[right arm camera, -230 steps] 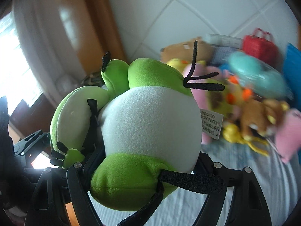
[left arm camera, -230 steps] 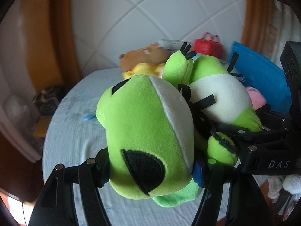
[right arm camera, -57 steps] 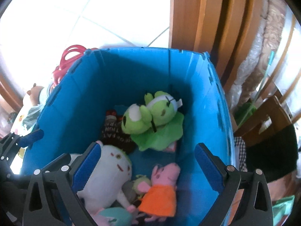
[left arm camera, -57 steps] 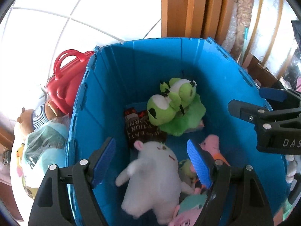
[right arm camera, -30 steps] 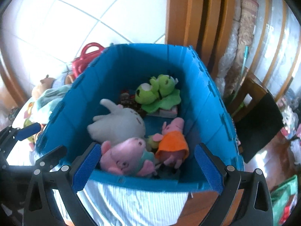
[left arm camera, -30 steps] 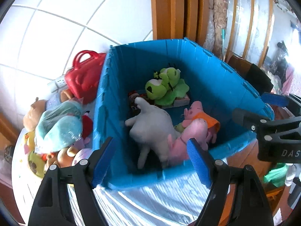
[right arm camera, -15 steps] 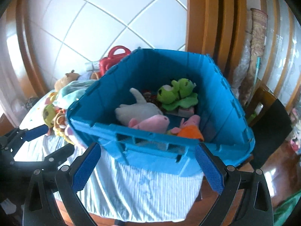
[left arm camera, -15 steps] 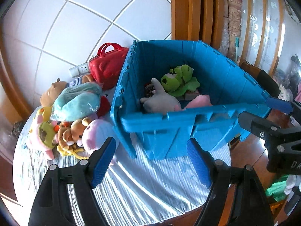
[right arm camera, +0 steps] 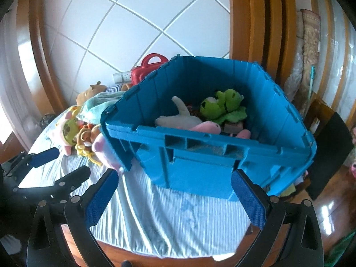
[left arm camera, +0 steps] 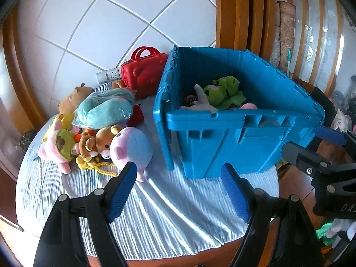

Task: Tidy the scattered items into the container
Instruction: 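Move both tools back over the table toward the plush pile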

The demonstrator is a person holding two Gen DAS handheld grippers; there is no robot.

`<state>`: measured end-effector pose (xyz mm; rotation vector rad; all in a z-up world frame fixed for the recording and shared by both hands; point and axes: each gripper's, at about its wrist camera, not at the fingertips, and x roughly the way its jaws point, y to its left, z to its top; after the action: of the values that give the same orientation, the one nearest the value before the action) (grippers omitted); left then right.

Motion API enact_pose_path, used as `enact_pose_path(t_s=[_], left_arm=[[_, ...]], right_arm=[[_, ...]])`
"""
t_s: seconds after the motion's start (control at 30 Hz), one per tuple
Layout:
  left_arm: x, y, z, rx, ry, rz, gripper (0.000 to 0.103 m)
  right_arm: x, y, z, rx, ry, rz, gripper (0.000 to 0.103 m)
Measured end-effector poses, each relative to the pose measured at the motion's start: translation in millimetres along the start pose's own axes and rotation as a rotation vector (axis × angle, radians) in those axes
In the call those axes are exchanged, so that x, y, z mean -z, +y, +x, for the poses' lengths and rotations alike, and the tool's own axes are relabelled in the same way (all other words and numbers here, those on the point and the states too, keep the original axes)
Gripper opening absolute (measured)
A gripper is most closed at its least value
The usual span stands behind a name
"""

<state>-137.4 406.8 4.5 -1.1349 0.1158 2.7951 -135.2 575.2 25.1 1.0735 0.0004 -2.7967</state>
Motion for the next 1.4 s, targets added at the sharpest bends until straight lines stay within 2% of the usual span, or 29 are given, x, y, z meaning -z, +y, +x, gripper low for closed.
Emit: enact_pose_path(t_s=[0.2,0.53,1.0,1.4], left_arm=[[20.4,29.7,2.3,-0.015,0.019,-0.003,0.078],[48.0,107.9,10.1,-0.034,0.054,-0.079,0.078],[70.5,223.0,8.0,-0.110,0.059,-0.131,0.078],[91.9,310.3,2.3,-0.161,0.062,-0.184,0.078]], right_arm=[[13.5,25.8,10.0,0.020,0.011,-0.022,0.102],[27.9,85.9,30.6,-0.025,0.054,-0.030,0.103],[24.1,203.2,71.5,-0.091,0.076,-0.080,0.103],[18.4,283.7,93.6,-0.116,0.080,-0.113,0.103]])
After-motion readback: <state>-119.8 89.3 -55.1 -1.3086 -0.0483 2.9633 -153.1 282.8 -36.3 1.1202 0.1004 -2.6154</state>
